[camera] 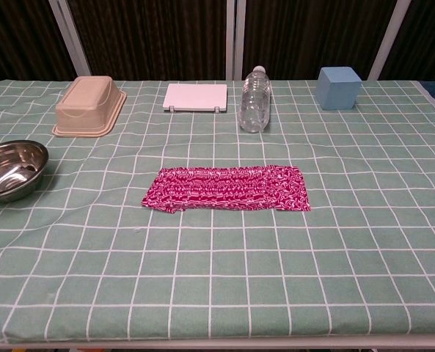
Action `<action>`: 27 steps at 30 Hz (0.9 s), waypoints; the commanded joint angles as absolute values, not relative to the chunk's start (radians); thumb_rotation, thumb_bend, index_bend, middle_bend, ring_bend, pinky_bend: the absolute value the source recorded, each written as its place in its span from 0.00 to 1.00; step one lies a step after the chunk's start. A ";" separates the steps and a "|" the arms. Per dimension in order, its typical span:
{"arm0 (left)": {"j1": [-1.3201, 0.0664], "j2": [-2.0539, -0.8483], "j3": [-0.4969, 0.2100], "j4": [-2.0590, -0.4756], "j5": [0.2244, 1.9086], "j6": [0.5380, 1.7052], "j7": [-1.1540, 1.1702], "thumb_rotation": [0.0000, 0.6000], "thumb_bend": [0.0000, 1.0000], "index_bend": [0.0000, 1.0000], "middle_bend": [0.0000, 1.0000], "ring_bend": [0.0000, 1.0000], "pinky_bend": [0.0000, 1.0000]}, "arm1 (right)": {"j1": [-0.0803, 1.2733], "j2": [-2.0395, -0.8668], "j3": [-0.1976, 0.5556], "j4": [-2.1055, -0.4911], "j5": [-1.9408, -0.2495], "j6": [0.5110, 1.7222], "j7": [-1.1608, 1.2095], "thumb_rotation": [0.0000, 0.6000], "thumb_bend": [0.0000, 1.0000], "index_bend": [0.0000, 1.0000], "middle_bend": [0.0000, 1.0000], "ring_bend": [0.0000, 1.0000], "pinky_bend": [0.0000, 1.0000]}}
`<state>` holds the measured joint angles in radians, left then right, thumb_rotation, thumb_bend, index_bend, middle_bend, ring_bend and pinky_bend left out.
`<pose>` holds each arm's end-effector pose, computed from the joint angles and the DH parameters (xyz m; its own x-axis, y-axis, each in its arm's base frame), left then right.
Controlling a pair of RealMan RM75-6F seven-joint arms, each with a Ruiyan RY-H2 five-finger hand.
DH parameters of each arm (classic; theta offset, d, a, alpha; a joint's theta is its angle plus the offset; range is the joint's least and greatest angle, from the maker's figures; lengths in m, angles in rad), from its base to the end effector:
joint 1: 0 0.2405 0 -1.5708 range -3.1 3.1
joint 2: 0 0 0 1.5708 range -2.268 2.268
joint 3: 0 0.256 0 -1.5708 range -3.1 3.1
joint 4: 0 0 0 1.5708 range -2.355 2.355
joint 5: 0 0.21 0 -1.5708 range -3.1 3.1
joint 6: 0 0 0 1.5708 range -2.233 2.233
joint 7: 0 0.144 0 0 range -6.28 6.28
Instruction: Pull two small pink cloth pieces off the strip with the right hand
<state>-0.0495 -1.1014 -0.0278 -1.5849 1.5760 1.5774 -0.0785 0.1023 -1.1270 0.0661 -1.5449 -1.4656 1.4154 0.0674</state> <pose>-0.3099 0.1653 0.1719 0.3655 -0.0520 0.9293 0.9282 -0.0543 -0.3681 -0.3276 -0.1909 0.1589 0.3815 -0.0422 0.9234 -0.9238 0.0179 0.3825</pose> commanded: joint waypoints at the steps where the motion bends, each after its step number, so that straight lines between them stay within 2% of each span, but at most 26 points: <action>1: -0.049 -1.103 -0.027 -1.584 1.576 1.577 -0.080 1.00 0.19 0.08 0.05 0.00 0.15 | 0.104 -1.126 0.068 -1.548 -1.462 1.414 0.064 1.00 0.17 0.00 0.00 0.00 0.00; 17: -0.054 -1.095 -0.033 -1.590 1.572 1.573 -0.083 1.00 0.19 0.08 0.05 0.00 0.15 | 0.105 -1.125 0.068 -1.553 -1.460 1.409 0.066 1.00 0.17 0.00 0.00 0.00 0.00; 19: -0.052 -1.096 -0.030 -1.589 1.574 1.575 -0.084 1.00 0.19 0.08 0.05 0.00 0.15 | 0.105 -1.127 0.064 -1.551 -1.467 1.409 0.068 1.00 0.20 0.00 0.00 0.00 0.00; 21: -0.051 -1.101 -0.028 -1.583 1.575 1.575 -0.084 1.00 0.19 0.08 0.05 0.00 0.15 | 0.106 -1.128 0.060 -1.546 -1.478 1.412 0.068 1.00 0.31 0.00 0.00 0.00 0.00; 25: -0.049 -1.110 -0.025 -1.577 1.573 1.572 -0.091 1.00 0.19 0.08 0.05 0.00 0.15 | 0.108 -1.130 0.060 -1.539 -1.484 1.412 0.074 1.00 0.82 0.00 0.00 0.00 0.00; 27: -0.049 -1.110 -0.024 -1.574 1.575 1.572 -0.090 1.00 0.19 0.08 0.05 0.00 0.15 | 0.111 -1.132 0.060 -1.539 -1.486 1.409 0.071 1.00 0.98 0.00 0.02 0.01 0.01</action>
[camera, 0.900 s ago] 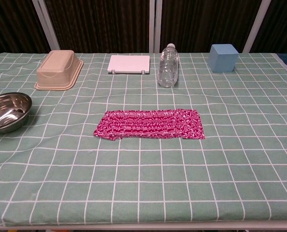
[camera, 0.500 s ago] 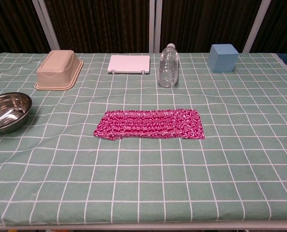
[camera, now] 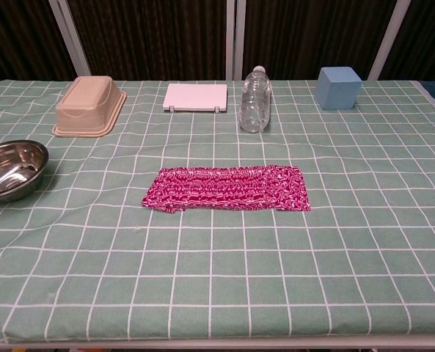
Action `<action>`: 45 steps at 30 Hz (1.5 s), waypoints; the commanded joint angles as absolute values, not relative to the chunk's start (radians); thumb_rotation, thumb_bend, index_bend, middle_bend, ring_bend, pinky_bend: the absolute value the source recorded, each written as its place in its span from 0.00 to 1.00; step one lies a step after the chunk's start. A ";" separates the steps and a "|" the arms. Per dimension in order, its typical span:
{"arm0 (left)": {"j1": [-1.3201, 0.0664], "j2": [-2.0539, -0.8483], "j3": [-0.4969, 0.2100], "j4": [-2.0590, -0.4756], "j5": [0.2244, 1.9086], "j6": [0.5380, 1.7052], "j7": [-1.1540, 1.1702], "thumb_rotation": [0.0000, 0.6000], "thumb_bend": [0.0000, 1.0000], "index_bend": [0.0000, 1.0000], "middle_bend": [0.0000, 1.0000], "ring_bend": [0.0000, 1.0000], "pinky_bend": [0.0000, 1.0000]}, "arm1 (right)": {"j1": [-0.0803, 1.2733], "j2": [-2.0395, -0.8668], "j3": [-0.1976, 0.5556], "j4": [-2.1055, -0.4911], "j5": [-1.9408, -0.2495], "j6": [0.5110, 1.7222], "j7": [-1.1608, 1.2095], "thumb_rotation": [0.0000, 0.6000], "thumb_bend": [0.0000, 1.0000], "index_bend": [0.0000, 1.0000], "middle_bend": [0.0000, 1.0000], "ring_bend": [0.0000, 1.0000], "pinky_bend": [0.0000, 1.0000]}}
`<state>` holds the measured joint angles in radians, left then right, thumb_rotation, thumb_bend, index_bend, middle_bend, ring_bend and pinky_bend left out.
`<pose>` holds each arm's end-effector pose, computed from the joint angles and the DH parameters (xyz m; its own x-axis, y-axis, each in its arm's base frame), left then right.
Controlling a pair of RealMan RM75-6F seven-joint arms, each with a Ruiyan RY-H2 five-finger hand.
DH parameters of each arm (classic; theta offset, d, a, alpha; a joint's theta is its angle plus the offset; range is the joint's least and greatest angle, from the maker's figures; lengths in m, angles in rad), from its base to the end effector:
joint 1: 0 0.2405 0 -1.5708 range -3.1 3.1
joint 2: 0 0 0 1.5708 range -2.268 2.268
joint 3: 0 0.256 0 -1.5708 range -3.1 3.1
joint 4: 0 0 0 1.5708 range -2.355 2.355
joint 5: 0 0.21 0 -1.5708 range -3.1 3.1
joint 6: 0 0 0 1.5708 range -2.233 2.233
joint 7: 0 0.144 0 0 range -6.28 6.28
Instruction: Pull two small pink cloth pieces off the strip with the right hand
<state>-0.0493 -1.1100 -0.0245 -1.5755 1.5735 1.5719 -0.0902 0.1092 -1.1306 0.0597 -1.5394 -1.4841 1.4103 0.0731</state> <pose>-0.3120 0.1647 0.1690 0.3560 -0.0428 0.9335 0.9324 -0.0511 -0.3579 -0.3257 -0.1919 0.1556 0.3812 -0.0521 0.9230 -0.9244 -0.0054 0.3815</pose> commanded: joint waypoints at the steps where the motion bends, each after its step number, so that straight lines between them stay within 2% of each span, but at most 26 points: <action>1: -0.049 -1.110 -0.025 -1.573 1.575 1.574 -0.091 1.00 0.19 0.08 0.05 0.00 0.15 | 0.113 -1.135 0.060 -1.540 -1.489 1.409 0.071 1.00 1.00 0.00 0.05 0.04 0.05; 3: -0.049 -1.110 -0.026 -1.571 1.573 1.576 -0.095 1.00 0.19 0.08 0.05 0.00 0.15 | 0.116 -1.143 0.063 -1.544 -1.491 1.411 0.072 1.00 1.00 0.00 0.16 0.24 0.26; 5: -0.048 -1.110 -0.026 -1.569 1.572 1.576 -0.097 1.00 0.19 0.08 0.05 0.00 0.15 | 0.123 -1.149 0.058 -1.549 -1.500 1.400 0.079 1.00 1.00 0.00 0.43 0.57 0.58; 7: -0.047 -1.111 -0.025 -1.565 1.572 1.575 -0.100 1.00 0.19 0.08 0.05 0.00 0.15 | 0.134 -1.154 0.049 -1.547 -1.521 1.388 0.075 1.00 1.00 0.00 0.65 0.74 0.73; 9: -0.046 -1.112 -0.024 -1.562 1.570 1.573 -0.102 1.00 0.19 0.08 0.05 0.00 0.15 | 0.141 -1.169 0.044 -1.538 -1.538 1.387 0.058 1.00 1.00 0.00 0.75 0.81 0.76; 14: -0.045 -1.114 -0.024 -1.554 1.566 1.570 -0.109 1.00 0.19 0.08 0.05 0.00 0.15 | 0.169 -1.186 0.029 -1.545 -1.570 1.353 0.022 1.00 1.00 0.00 0.86 0.87 0.77; 21: -0.049 -1.116 -0.025 -1.549 1.565 1.565 -0.111 1.00 0.19 0.08 0.05 0.00 0.15 | 0.239 -1.182 0.025 -1.652 -1.535 1.213 -0.082 1.00 1.00 0.05 0.89 0.90 0.78; 26: -0.047 -1.113 -0.026 -1.548 1.564 1.569 -0.116 1.00 0.19 0.08 0.05 0.00 0.15 | 0.328 -1.207 0.049 -1.731 -1.408 1.034 -0.194 1.00 1.00 0.07 0.90 0.90 0.78; 31: -0.043 -1.107 -0.029 -1.539 1.554 1.571 -0.130 1.00 0.19 0.08 0.05 0.00 0.15 | 0.416 -1.295 0.087 -1.706 -1.255 0.922 -0.326 1.00 1.00 0.09 0.90 0.90 0.78; 37: -0.042 -1.105 -0.031 -1.523 1.543 1.566 -0.148 1.00 0.19 0.08 0.05 0.00 0.15 | 0.495 -1.390 0.104 -1.660 -1.124 0.858 -0.428 1.00 1.00 0.09 0.90 0.90 0.78; 45: -0.038 -1.104 -0.031 -1.503 1.537 1.563 -0.171 1.00 0.19 0.08 0.05 0.00 0.15 | 0.569 -1.459 0.108 -1.629 -1.014 0.820 -0.479 1.00 1.00 0.09 0.90 0.90 0.78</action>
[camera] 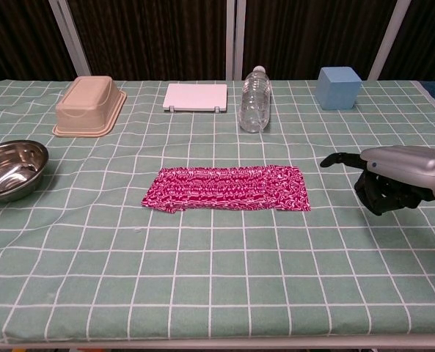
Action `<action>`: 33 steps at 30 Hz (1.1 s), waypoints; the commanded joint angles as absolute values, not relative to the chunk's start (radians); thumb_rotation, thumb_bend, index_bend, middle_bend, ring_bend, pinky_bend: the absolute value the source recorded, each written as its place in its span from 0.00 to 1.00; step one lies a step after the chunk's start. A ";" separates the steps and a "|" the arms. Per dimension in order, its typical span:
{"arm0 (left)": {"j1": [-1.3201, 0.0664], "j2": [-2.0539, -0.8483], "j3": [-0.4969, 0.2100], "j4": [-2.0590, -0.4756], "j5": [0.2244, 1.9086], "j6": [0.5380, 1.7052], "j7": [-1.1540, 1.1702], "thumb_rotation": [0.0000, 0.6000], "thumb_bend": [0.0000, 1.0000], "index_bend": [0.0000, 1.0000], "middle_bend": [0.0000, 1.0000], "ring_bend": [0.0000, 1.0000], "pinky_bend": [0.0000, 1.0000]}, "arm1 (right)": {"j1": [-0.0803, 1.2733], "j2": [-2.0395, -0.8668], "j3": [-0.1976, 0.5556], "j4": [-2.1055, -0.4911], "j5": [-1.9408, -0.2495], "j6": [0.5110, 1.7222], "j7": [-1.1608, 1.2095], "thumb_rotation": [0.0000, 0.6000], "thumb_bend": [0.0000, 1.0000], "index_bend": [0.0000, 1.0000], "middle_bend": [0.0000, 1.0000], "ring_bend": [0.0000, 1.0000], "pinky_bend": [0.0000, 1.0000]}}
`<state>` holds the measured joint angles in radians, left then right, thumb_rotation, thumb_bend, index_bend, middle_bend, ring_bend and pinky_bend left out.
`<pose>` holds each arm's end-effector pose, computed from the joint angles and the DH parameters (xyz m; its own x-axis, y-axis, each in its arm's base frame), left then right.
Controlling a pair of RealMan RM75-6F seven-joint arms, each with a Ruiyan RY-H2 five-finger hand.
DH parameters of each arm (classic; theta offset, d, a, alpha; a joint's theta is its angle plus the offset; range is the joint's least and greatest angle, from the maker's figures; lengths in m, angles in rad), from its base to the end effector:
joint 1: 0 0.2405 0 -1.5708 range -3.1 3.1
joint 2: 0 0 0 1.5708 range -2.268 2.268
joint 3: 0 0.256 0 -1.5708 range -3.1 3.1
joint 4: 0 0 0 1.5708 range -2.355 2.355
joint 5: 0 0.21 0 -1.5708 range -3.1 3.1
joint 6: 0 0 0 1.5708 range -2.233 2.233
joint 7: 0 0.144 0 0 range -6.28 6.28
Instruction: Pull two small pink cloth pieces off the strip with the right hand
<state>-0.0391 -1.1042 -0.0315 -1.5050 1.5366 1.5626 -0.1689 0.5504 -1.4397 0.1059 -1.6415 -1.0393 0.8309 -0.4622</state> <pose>-0.3318 0.1636 0.1803 0.3538 -0.0429 0.9343 0.9351 -0.0047 -0.3543 -0.2119 -0.2754 -0.0180 0.4606 -0.5055 0.7296 -0.8873 -0.2850 0.3627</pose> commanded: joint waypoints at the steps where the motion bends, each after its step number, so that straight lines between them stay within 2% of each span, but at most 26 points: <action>1: -0.038 -1.104 -0.031 -1.501 1.537 1.563 -0.173 1.00 0.19 0.08 0.05 0.00 0.15 | 0.579 -1.467 0.107 -1.626 -1.000 0.818 -0.487 1.00 1.00 0.09 0.90 0.90 0.78; 14: -0.036 -1.101 -0.033 -1.492 1.531 1.561 -0.183 1.00 0.19 0.08 0.05 0.00 0.15 | 0.689 -1.502 0.106 -1.628 -0.853 0.783 -0.534 1.00 1.00 0.09 0.90 0.90 0.78; 33: -0.027 -1.095 -0.032 -1.487 1.533 1.571 -0.209 1.00 0.19 0.08 0.05 0.00 0.15 | 0.809 -1.519 0.044 -1.611 -0.655 0.800 -0.603 1.00 1.00 0.09 0.90 0.90 0.78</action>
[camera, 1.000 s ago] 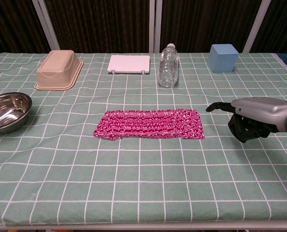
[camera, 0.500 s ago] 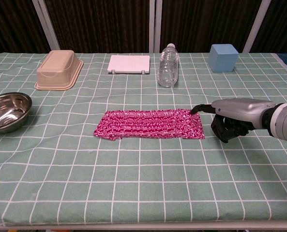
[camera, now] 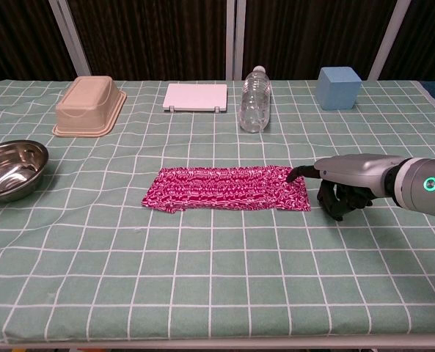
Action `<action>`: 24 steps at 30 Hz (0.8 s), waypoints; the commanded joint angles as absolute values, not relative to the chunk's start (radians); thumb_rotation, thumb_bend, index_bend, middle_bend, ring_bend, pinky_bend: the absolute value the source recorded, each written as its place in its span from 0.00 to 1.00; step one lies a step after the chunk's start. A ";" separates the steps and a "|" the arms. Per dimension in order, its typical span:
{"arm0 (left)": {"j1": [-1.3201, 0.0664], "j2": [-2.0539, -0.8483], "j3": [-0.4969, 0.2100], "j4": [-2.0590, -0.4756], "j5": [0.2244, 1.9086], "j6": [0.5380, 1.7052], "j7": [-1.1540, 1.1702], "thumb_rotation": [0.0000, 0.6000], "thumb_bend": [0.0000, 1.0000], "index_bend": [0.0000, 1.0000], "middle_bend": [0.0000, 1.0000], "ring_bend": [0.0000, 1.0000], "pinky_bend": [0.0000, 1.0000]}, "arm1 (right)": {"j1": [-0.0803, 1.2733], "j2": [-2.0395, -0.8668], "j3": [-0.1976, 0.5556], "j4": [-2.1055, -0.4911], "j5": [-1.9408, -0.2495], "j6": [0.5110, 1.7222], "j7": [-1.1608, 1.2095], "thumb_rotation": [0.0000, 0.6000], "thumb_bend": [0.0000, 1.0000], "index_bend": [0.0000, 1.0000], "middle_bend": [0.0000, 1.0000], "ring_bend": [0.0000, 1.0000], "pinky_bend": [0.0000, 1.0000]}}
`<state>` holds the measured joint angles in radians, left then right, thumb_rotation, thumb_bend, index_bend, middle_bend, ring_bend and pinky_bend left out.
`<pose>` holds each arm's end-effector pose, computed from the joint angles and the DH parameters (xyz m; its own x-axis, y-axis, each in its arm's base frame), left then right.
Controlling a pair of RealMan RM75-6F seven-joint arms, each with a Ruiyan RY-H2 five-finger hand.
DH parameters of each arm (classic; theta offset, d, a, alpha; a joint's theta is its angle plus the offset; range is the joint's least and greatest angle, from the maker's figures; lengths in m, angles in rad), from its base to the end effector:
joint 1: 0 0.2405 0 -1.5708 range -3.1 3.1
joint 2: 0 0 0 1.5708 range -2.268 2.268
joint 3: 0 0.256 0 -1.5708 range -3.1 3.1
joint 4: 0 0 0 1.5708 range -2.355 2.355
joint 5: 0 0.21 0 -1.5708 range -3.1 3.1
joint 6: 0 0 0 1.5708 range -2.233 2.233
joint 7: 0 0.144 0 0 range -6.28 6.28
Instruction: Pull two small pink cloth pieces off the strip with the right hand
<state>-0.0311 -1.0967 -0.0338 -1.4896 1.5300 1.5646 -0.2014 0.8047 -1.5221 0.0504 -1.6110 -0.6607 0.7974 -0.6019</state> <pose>-0.3368 0.1614 0.1857 0.3449 -0.0464 0.9375 0.9386 0.0079 -0.3449 -0.1785 -0.2994 -0.0534 0.4853 -0.6060 0.6302 -0.8727 -0.2922 0.3911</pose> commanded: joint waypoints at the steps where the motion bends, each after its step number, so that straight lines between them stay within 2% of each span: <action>1: -0.025 -1.094 -0.032 -1.486 1.533 1.573 -0.213 1.00 0.19 0.08 0.05 0.00 0.15 | 0.812 -1.517 0.039 -1.612 -0.650 0.803 -0.604 1.00 1.00 0.09 0.90 0.90 0.78; 24: -0.034 -1.095 -0.032 -1.499 1.543 1.563 -0.196 1.00 0.19 0.08 0.05 0.00 0.15 | 0.768 -1.393 -0.073 -1.650 -0.627 0.860 -0.555 1.00 1.00 0.11 0.90 0.90 0.78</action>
